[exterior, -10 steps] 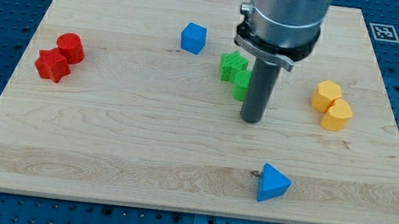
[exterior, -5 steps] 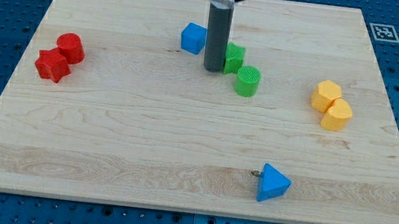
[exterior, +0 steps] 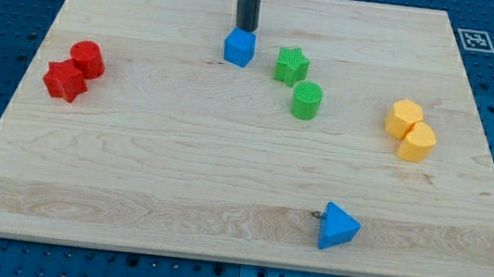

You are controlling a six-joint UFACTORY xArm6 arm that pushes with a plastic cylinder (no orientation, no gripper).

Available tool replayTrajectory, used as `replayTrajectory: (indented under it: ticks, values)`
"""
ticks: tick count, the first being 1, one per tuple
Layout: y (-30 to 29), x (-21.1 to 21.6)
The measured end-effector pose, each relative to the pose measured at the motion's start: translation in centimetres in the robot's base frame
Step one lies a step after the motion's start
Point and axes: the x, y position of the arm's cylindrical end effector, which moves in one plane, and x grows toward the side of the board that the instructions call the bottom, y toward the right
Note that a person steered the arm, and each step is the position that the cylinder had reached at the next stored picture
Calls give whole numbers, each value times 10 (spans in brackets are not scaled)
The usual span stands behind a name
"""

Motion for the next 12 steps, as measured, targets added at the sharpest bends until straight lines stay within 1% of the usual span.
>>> replayTrajectory:
  ticks: [2,4,5,7,8,9,10,12]
  values:
    - [7,38]
    - [7,41]
    - [7,53]
    - [3,59]
    - [-19,55]
    - [-30,69]
    - [-27,95]
    - [1,118]
